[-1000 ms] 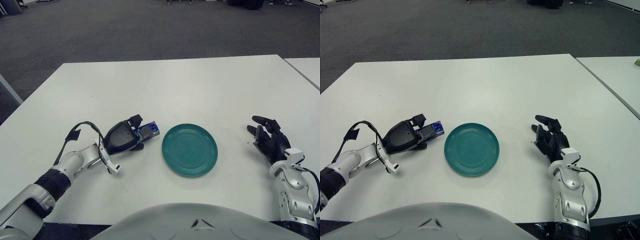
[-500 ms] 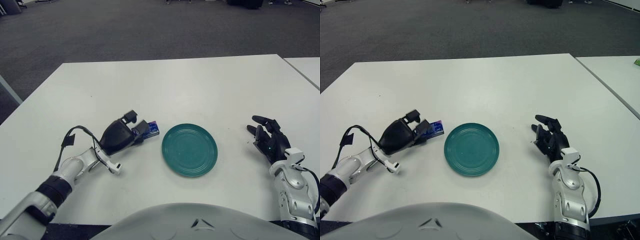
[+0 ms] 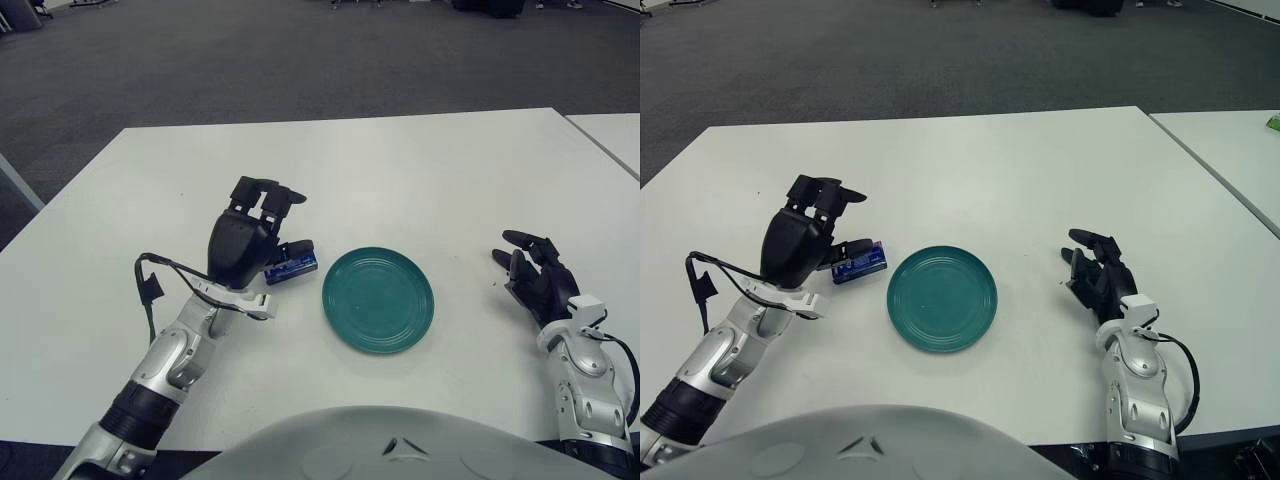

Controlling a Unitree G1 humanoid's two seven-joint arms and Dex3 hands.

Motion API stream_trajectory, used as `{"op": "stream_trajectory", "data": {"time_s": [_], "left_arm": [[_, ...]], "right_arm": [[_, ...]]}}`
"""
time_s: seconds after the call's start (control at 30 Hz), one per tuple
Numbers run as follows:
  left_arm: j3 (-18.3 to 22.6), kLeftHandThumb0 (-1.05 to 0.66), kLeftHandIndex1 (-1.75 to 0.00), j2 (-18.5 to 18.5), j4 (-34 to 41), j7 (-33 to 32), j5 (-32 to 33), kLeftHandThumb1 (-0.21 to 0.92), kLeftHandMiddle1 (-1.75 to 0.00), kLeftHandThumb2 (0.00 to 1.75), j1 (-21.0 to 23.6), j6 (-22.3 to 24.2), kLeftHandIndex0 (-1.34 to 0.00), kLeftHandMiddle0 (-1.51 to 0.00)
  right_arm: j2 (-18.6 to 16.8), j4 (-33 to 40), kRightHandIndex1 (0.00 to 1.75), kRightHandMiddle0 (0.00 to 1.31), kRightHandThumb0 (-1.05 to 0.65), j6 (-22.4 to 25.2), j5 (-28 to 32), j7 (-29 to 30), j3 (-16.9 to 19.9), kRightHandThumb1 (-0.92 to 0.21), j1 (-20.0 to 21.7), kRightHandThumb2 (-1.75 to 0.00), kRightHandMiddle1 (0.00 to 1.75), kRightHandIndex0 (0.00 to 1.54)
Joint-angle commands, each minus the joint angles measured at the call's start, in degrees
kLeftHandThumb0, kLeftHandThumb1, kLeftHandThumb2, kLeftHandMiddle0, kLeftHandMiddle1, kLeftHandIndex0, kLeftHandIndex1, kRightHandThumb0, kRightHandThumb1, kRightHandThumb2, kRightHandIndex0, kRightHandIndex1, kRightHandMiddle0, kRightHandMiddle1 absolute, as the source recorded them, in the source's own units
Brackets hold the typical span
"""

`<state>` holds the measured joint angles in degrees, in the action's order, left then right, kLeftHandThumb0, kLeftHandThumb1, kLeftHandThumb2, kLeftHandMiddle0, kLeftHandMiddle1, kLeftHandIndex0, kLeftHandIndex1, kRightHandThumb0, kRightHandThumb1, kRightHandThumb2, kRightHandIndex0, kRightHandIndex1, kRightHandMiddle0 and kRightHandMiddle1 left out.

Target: Put the gum into the plate.

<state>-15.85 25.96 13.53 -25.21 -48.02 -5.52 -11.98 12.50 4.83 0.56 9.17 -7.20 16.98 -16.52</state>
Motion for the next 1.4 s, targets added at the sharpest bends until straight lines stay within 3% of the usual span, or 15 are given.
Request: {"op": "stream_trajectory", "data": {"time_s": [0.0, 0.27, 0.43, 0.57, 0.7, 0.8, 0.87, 1.1, 1.37], "left_arm": [[2.16, -1.04, -1.45, 1.00, 2.26, 3.60, 3.00, 0.92, -0.84, 0.36, -0.45, -1.54, 0.00, 0.00], [8.26, -1.05, -1.37, 6.51, 7.14, 15.23, 11.16, 0.92, -0.76, 0.35, 0.20, -5.49, 0.00, 0.00], [9.91, -1.05, -1.39, 7.41, 7.82, 20.55, 12.79, 0.92, -0.75, 0.39, 0.57, -5.20, 0.00, -0.02], [10.37, -1.05, -1.46, 6.28, 9.07, 24.96, 11.48, 0.92, -0.79, 0.41, -0.14, -0.61, 0.00, -0.04], [8.21, -1.05, -1.44, 2.07, 10.46, 30.74, 6.27, 0.92, -0.84, 0.48, -1.16, 10.56, -0.02, -0.09], [5.42, -1.05, -1.41, -1.46, 8.89, 31.33, 1.94, 0.92, -0.89, 0.58, -0.48, 15.35, -0.05, -0.13], [4.22, -1.05, -1.40, -2.96, 7.40, 31.30, 0.24, 0.92, -0.91, 0.61, 0.12, 17.34, -0.05, -0.13], [0.55, -1.05, -1.33, -8.80, -11.38, 22.41, -4.33, 0.92, -0.96, 0.66, 4.79, 22.06, 0.00, -0.08], [-0.20, -1.05, -1.14, -9.39, -11.49, 23.67, -5.85, 0.92, -0.89, 0.64, 3.76, 27.24, 0.00, -0.02]], "right_arm": [[-0.18, -2.05, 0.50, 0.00, -0.78, 1.35, -0.31, -0.12, -0.39, -0.92, -0.10, -0.80, 0.98, 0.23], [-0.31, -2.80, 0.48, 0.00, -0.78, 0.76, 0.10, -0.26, -0.12, -0.92, -0.09, -0.81, 0.97, 0.22], [-0.61, -3.36, 0.46, 0.00, -0.78, 0.30, 0.29, -0.18, -0.18, -0.92, -0.24, -0.82, 0.95, 0.22], [-0.66, -4.32, 0.45, 0.00, -0.77, -0.28, 0.41, -0.14, -0.14, -0.92, 0.00, -0.83, 0.94, 0.23], [-0.47, -5.78, 0.45, 0.00, -0.75, -0.90, 0.13, -0.12, -0.19, -0.92, 0.39, -0.82, 0.93, 0.25], [-0.28, -6.29, 0.45, 0.00, -0.74, -1.25, -0.16, -0.12, -0.31, -0.92, 0.54, -0.82, 0.93, 0.26], [-0.33, -6.64, 0.45, 0.00, -0.74, -1.51, -0.31, -0.09, -0.45, -0.92, 0.64, -0.82, 0.93, 0.26], [-1.04, -7.08, 0.45, 0.00, -0.75, -2.70, -1.21, 0.37, -1.51, -0.92, 0.34, -0.82, 0.94, 0.27], [-1.60, -5.16, 0.46, 0.00, -0.77, -2.71, -0.38, 0.40, -1.77, -0.92, -0.82, -0.81, 1.01, 0.27]]}}
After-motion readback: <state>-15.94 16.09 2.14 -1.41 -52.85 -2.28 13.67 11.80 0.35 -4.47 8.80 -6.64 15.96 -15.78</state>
